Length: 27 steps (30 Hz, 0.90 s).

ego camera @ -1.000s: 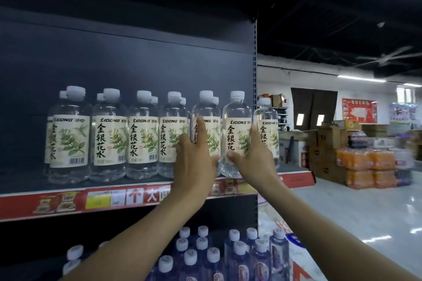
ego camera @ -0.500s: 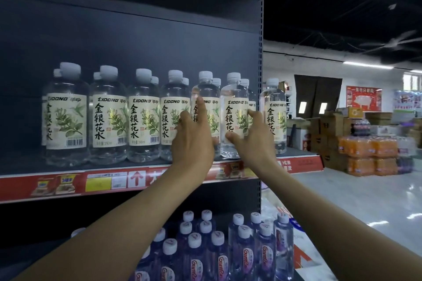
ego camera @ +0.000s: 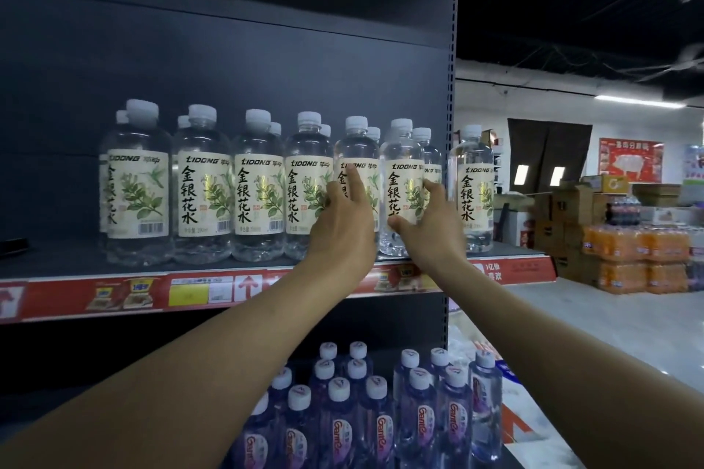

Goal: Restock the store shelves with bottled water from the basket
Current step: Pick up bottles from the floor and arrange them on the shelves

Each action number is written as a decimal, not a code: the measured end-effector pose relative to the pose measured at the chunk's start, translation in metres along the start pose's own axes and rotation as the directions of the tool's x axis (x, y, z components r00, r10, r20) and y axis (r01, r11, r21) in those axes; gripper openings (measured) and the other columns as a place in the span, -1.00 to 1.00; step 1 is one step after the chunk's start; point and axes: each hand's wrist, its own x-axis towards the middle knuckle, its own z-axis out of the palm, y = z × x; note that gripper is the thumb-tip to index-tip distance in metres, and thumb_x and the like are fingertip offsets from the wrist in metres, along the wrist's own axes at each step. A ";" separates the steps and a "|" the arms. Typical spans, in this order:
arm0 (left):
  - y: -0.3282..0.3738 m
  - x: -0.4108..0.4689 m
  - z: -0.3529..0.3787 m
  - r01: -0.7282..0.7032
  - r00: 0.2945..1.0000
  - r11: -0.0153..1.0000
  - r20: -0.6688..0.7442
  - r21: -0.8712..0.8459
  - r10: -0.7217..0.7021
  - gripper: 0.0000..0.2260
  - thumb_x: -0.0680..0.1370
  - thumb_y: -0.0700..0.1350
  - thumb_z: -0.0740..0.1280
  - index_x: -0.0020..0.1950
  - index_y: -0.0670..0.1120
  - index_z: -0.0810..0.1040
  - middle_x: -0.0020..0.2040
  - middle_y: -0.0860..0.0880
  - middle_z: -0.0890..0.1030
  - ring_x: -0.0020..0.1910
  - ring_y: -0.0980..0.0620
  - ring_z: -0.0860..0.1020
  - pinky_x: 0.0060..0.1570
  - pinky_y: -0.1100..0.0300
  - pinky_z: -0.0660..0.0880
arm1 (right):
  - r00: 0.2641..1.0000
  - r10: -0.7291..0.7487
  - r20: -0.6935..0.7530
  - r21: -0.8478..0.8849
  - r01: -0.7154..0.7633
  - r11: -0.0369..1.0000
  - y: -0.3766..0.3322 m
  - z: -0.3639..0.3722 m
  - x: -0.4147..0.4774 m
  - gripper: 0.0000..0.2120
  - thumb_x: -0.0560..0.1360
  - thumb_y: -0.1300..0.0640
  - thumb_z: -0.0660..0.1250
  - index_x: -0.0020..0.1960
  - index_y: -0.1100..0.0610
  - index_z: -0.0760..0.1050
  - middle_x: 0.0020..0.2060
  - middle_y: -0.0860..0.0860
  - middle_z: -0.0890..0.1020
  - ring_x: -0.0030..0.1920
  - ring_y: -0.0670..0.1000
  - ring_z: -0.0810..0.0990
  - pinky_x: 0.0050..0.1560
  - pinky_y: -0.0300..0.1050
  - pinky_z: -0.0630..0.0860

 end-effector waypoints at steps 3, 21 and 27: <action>-0.004 -0.012 -0.012 -0.014 0.999 0.998 0.051 -0.068 0.017 -0.21 0.58 -0.13 0.32 0.61 -0.04 -0.17 0.54 -0.19 0.10 0.13 -0.12 0.53 -0.05 0.07 0.57 | 0.998 0.005 0.056 -0.014 -0.004 1.000 -0.004 -0.007 -0.013 -0.29 0.49 0.09 0.45 0.52 0.13 0.18 0.34 0.12 0.47 0.29 0.12 0.48 0.16 -0.10 0.40; -0.083 -0.288 -0.077 -0.033 0.972 0.886 0.220 0.462 -0.078 -0.38 0.60 0.01 0.22 0.60 -0.12 0.08 0.46 -0.22 0.30 0.40 -0.22 0.31 0.26 -0.07 0.35 | 0.775 -0.214 0.595 -0.097 0.333 0.938 -0.035 0.031 -0.291 -0.35 0.48 0.10 0.37 0.51 0.14 0.23 0.39 0.27 0.28 0.32 0.33 0.36 0.21 0.15 0.42; -0.129 -0.434 -0.047 0.221 0.839 0.873 0.370 0.435 -0.398 -0.35 0.57 0.01 0.25 0.59 -0.10 0.07 0.45 -0.22 0.26 0.38 -0.26 0.31 0.25 -0.10 0.36 | 0.576 -0.133 0.807 -0.032 0.267 0.963 -0.002 0.070 -0.430 -0.33 0.49 0.06 0.36 0.52 0.12 0.19 0.40 0.26 0.28 0.33 0.31 0.36 0.26 0.13 0.44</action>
